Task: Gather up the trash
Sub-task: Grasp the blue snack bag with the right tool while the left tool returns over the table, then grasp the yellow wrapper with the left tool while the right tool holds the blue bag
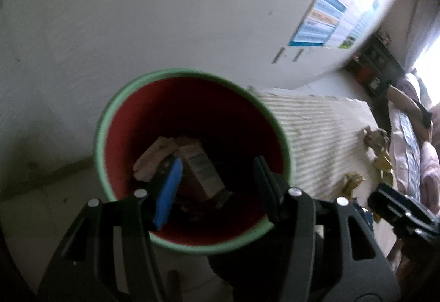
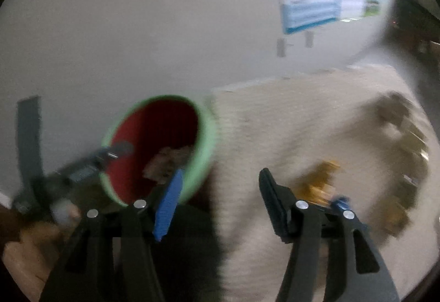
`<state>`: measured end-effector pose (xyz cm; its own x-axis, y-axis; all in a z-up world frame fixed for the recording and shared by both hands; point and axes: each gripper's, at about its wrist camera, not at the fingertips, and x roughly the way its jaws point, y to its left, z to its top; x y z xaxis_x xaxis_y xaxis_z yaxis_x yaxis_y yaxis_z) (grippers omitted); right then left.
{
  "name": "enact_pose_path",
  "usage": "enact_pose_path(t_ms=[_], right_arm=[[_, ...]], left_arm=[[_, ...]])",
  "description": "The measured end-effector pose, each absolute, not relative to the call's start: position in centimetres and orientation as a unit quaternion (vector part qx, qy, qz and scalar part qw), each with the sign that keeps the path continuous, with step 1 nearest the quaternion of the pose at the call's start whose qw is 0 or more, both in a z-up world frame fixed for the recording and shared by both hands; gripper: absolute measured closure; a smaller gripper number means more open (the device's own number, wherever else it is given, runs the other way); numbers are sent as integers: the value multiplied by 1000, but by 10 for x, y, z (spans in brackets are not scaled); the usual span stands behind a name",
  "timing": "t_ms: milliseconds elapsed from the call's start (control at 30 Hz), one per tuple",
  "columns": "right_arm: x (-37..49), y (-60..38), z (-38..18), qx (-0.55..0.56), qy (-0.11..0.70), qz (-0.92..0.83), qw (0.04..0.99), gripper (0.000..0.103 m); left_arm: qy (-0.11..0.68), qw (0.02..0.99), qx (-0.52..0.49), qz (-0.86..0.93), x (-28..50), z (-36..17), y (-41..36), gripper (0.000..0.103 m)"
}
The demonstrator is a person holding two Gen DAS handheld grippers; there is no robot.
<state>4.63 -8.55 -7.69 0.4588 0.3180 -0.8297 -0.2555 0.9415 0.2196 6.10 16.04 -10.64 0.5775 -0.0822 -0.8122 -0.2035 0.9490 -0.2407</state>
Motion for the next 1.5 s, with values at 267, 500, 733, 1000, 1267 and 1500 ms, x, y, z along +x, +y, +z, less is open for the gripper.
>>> enact_pose_path(t_ms=[267, 500, 733, 1000, 1267, 1500], right_arm=[[29, -233, -111, 90, 512, -6, 854, 46], [25, -300, -139, 151, 533, -58, 831, 46], [6, -264, -123, 132, 522, 33, 842, 43], [-4, -237, -162, 121, 572, 88, 807, 62], [-32, -250, -134, 147, 532, 71, 831, 68], [-61, -264, -128, 163, 519, 28, 839, 67]], left_arm=[[466, 876, -119, -33, 64, -97, 83, 51], [493, 859, -102, -92, 65, -102, 14, 50], [509, 851, -65, -107, 70, -114, -25, 50], [516, 847, -47, -119, 71, -118, -42, 50], [518, 844, -32, -135, 84, -130, -62, 50], [528, 837, -22, -143, 103, -149, -87, 50]])
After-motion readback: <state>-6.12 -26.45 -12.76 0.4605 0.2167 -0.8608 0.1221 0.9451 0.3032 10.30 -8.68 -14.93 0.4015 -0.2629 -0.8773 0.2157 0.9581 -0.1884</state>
